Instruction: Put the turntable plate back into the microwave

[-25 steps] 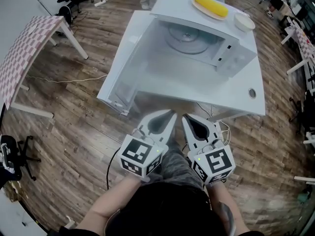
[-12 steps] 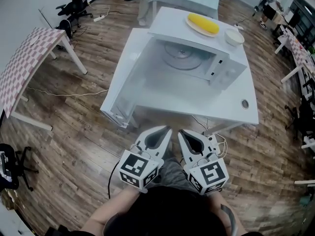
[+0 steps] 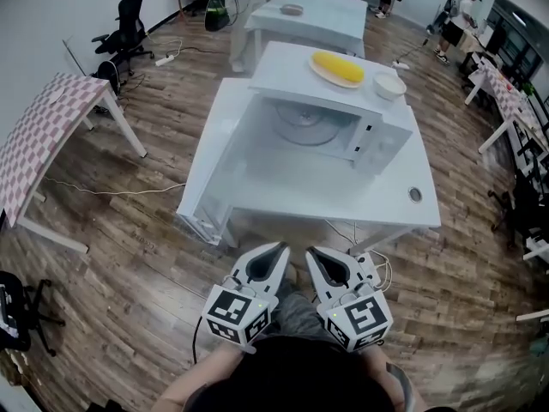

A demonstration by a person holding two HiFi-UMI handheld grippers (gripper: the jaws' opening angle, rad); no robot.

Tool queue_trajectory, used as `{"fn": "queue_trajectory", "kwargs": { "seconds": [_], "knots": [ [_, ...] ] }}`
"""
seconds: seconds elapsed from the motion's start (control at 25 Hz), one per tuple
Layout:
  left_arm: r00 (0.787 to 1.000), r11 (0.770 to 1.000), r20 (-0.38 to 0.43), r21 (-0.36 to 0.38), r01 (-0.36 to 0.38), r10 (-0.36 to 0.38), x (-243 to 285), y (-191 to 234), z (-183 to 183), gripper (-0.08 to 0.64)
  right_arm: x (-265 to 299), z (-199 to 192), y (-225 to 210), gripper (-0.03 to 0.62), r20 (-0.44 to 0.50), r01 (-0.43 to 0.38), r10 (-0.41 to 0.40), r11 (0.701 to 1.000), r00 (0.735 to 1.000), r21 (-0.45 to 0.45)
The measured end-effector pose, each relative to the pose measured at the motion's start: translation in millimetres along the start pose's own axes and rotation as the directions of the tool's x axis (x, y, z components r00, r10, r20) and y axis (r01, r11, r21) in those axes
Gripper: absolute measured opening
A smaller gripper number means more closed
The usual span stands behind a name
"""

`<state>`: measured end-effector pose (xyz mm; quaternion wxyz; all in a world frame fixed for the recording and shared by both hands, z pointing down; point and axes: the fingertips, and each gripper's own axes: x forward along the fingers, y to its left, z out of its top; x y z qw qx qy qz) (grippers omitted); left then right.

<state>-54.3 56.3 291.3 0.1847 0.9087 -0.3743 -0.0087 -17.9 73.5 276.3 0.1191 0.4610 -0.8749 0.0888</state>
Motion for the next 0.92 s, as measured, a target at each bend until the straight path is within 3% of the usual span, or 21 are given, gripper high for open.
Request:
{"fn": "queue_trajectory", "kwargs": {
  "seconds": [0.92],
  "knots": [
    [0.999,1.000,-0.014,0.001,0.031,-0.031,-3.5,-20.7,-13.0,0.025,-15.3,-12.1,17.2,0.021,-0.028,-0.003,0.003,1.000,1.000,-0.006]
  ]
}}
